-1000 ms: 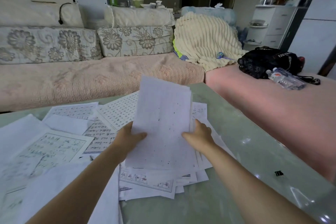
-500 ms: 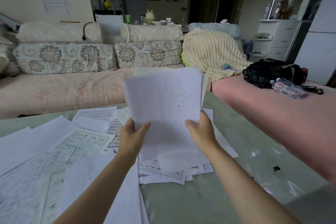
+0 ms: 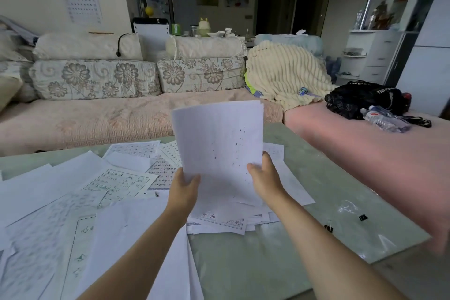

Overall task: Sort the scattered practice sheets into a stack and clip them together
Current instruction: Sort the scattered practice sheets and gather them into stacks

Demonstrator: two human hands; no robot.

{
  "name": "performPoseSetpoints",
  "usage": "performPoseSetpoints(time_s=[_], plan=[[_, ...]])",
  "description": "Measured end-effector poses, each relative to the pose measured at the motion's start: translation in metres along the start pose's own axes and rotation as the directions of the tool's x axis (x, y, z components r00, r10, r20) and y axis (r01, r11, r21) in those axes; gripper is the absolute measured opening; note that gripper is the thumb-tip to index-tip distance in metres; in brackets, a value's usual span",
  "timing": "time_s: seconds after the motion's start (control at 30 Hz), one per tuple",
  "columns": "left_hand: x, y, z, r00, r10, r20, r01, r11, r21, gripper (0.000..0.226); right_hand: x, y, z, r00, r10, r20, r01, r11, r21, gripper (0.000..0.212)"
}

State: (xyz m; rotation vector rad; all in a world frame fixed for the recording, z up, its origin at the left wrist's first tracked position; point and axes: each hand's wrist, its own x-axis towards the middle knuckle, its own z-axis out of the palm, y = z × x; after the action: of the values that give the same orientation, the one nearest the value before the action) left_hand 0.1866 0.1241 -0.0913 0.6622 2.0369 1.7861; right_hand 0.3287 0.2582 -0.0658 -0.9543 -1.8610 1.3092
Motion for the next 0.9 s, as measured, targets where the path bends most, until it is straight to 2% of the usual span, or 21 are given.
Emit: performPoseSetpoints(time_s=[0.13, 0.23, 0.33, 0.5, 0.63, 0.73, 0.8, 0.83, 0.9], plan=[[-0.007, 0.019, -0.015, 0.997, 0.058, -0.047, -0.057, 0.998, 0.023, 0.023, -0.002, -0.011, 0.009, 1.000, -0.030, -0.008, 0.030, 0.999, -0.034, 0.007], [-0.008, 0.030, -0.045, 0.999, 0.042, -0.022, -0.039, 0.990, 0.134, 0.024, -0.008, -0.026, 0.021, 0.999, -0.029, 0.026, 0.031, 0.998, -0.048, 0.016], [-0.013, 0.033, -0.085, 0.999, -0.040, 0.030, 0.028, 0.943, 0.333, 0.027, -0.021, -0.032, 0.044, 0.985, 0.079, 0.150, -0.062, 0.991, -0.118, 0.031], [-0.026, 0.013, -0.151, 0.980, -0.194, 0.036, 0.156, 0.870, 0.468, 0.032, -0.035, -0.026, 0.101, 0.925, 0.251, 0.284, -0.174, 0.947, -0.271, 0.058], [-0.038, -0.005, -0.189, 0.908, -0.409, 0.089, 0.259, 0.716, 0.648, 0.011, -0.053, -0.010, 0.144, 0.858, 0.410, 0.308, -0.286, 0.881, -0.376, 0.067], [-0.045, -0.021, -0.213, 0.855, -0.511, 0.087, 0.233, 0.529, 0.816, 0.009, -0.070, -0.006, 0.162, 0.836, 0.422, 0.351, -0.216, 0.841, -0.496, 0.066], [-0.049, -0.032, -0.222, 0.859, -0.511, 0.040, 0.188, 0.386, 0.903, 0.022, -0.080, -0.004, 0.166, 0.833, 0.418, 0.363, -0.113, 0.771, -0.627, 0.065], [-0.050, -0.038, -0.224, 0.878, -0.478, 0.016, 0.157, 0.318, 0.935, 0.037, -0.083, -0.003, 0.168, 0.844, 0.402, 0.355, -0.049, 0.718, -0.694, 0.060], [-0.050, -0.045, -0.225, 0.931, -0.365, 0.007, 0.095, 0.261, 0.961, 0.067, -0.087, 0.000, 0.169, 0.861, 0.366, 0.352, 0.054, 0.623, -0.780, 0.047]])
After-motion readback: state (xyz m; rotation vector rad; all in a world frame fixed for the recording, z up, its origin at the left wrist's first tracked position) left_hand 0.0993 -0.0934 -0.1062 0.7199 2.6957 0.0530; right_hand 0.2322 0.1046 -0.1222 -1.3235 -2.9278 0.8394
